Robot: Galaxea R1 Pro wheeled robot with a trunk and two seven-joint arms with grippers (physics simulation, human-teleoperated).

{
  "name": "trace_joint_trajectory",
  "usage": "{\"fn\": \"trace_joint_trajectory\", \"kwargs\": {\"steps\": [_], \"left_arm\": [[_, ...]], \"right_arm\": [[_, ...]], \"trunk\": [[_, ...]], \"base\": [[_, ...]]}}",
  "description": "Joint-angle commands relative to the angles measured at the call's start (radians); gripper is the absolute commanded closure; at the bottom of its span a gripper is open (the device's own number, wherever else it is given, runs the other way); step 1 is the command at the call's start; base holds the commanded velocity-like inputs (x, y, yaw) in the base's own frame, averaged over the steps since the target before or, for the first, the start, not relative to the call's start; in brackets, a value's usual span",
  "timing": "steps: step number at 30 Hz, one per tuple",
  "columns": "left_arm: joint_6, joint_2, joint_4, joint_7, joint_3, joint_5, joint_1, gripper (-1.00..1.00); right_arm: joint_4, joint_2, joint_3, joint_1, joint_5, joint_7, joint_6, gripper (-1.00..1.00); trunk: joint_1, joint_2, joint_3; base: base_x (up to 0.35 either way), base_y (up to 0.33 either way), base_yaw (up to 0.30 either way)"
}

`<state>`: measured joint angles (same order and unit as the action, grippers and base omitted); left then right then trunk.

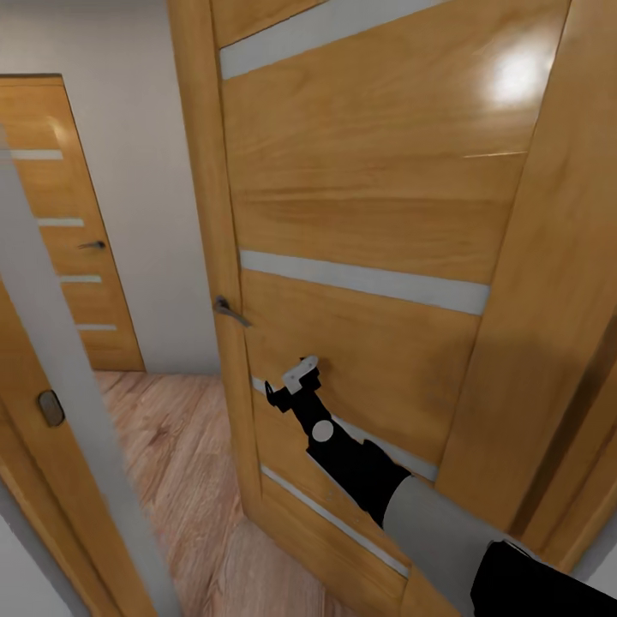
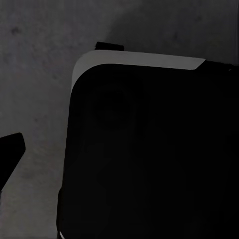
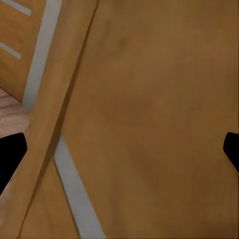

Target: Move the two storage containers from the living room to the garage. In the garage, place one container on the floor and stack the other container on top of it (either order is fine).

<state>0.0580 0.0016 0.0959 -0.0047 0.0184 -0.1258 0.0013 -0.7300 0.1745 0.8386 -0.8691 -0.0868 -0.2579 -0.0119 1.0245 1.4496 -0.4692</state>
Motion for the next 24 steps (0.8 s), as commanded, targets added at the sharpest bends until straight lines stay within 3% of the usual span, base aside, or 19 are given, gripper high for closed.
{"fn": "trace_joint_trajectory", "kwargs": {"steps": [1,24], "left_arm": [[0.002,0.000,0.001,0.000,0.001,-0.008,0.001,-1.00],[0.002,0.000,0.000,0.000,0.000,-0.011,0.001,-1.00]], "right_arm": [[0.003,0.000,0.004,-0.002,-0.009,-0.011,-0.002,-1.00],[0.005,0.000,-0.002,-0.002,-0.006,-0.060,-0.038,-1.00]], "trunk": [[0.000,0.000,-0.001],[0.000,0.000,-0.001]], "base": [[0.251,0.000,0.000],[0.252,0.000,0.000]]}}
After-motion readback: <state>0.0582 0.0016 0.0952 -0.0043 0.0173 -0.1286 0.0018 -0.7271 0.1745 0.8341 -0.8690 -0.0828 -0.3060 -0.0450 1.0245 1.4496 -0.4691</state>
